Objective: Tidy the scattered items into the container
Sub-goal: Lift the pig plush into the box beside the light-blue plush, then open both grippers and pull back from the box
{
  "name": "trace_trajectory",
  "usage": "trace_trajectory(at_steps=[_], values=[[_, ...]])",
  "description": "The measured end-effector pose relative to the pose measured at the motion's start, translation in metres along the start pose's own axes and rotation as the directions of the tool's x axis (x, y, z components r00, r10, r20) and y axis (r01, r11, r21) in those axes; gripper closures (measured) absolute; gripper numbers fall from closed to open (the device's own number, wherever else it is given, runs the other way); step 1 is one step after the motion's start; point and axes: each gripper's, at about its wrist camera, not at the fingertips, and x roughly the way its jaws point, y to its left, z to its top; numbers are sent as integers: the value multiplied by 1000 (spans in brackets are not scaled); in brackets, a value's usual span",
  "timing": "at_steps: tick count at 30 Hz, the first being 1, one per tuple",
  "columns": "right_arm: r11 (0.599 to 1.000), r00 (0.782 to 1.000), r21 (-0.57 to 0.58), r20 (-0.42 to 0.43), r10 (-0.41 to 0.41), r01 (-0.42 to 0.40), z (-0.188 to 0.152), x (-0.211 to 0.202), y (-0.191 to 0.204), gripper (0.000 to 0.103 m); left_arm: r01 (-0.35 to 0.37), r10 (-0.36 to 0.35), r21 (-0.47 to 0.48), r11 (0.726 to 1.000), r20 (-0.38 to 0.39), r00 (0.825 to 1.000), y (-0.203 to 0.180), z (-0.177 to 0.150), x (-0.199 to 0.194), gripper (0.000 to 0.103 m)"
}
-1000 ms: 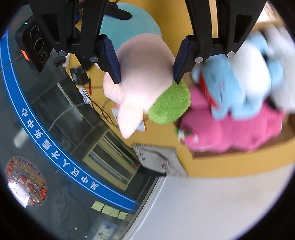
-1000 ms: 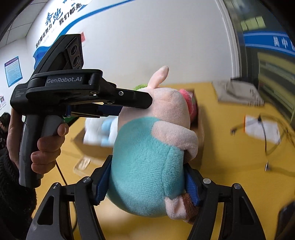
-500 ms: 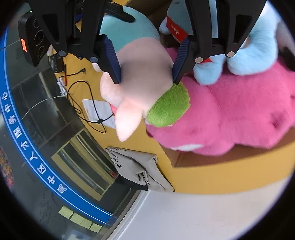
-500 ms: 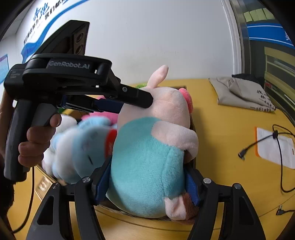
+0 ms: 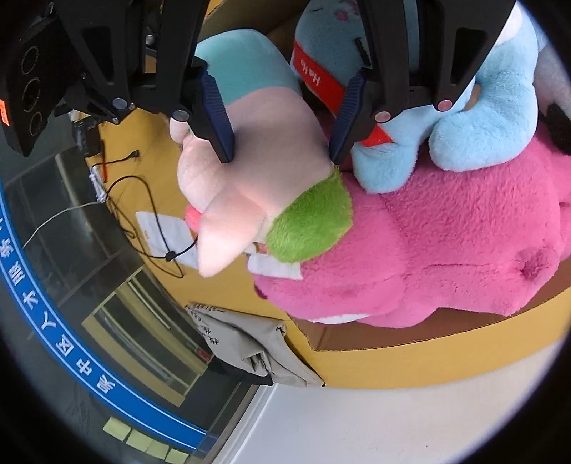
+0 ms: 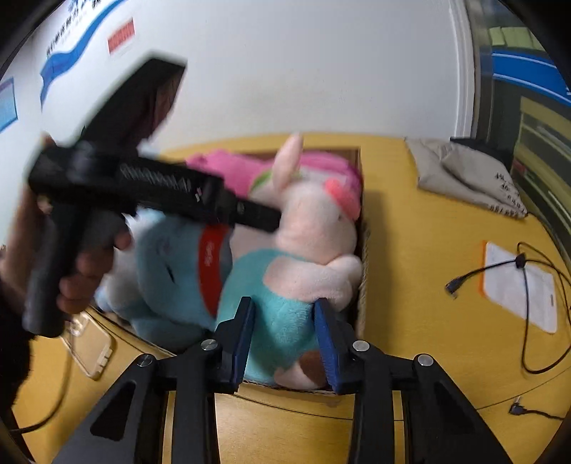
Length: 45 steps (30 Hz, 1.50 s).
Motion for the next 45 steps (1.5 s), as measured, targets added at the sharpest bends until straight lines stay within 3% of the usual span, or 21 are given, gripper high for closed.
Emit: trace_trajectory(at_steps=[4, 6, 8, 10, 12, 17, 22, 34, 45], values=[[999, 1000, 44, -13, 11, -10, -4, -2, -3, 64, -31, 31, -9, 999, 58, 998, -3, -10, -22, 40], [998, 1000, 64, -12, -14, 15, -2, -13, -2, 46, -51, 53, -13, 999, 105, 993, -6, -23, -44, 41], [996, 999, 79, 22, -39, 37, 2, -30, 4, 11, -74, 75, -16, 997, 160, 984, -7, -39, -70, 41], [996, 998, 81, 60, -35, 30, 5, -47, 14, 2, -100, 104, -30, 995, 218, 970, -7, -58, -100, 32], [998, 994, 52, 94, -46, 41, 9, -63, 31, 0, -145, 156, -58, 988, 274, 949, -5, -82, -133, 24], [996, 989, -9, 116, -89, 91, 13, -79, 66, 0, -220, 258, -150, 964, 332, 907, 6, -125, -190, 24], [992, 985, 5, 117, -129, 130, 9, -83, 85, 0, -267, 312, -174, 948, 339, 887, 7, -150, -216, 24], [984, 978, 20, 112, -177, 176, -3, -99, 97, 0, -260, 297, -151, 954, 329, 897, -4, -180, -224, 24], [981, 975, 34, 114, -192, 189, -8, -109, 91, 0, -256, 288, -139, 957, 332, 898, -18, -186, -224, 24]])
